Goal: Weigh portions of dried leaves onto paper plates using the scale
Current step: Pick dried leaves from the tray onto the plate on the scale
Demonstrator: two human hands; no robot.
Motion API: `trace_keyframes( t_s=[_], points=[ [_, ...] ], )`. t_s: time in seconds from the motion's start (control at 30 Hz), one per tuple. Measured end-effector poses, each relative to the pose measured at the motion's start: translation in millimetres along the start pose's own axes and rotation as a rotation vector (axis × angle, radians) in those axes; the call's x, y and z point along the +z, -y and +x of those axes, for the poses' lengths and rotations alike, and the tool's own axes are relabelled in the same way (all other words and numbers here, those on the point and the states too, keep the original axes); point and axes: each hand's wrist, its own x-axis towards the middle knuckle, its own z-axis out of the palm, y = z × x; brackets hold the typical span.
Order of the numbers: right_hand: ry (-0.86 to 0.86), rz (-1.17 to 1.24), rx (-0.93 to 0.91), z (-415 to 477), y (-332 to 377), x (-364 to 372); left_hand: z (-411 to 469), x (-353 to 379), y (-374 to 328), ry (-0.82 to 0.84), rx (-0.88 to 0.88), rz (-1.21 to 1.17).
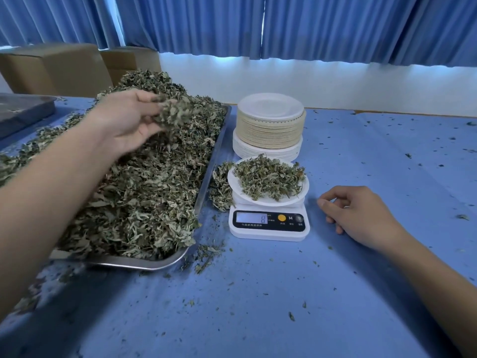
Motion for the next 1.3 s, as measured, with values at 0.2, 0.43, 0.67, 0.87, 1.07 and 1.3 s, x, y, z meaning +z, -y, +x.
trace_keyframes(
  t_s=[0.2,0.43,0.67,0.87,1.07,1.3],
  points=[
    [0.002,-0.020,-0.018,0,0,0,-7,-33,8,0.085,0.124,1.004],
    [0.003,-0.017,-0.011,-2,1,0,-26,6,25,0.183,0.235,1.739],
    [0.005,-0.007,-0.009,-3,2,-1,-35,63,29,0.363,0.526,1.466],
    [0.005,-0.008,-0.010,-2,1,-1,-25,103,53,0.572,0.622,1.261],
    [0.006,0.010,-0.005,0,-1,0,-17,125,69,0.650,0.632,1.313],
    [0.009,0.008,-0.013,1,-1,0,-21,129,76,0.630,0.657,1.278]
  ],
)
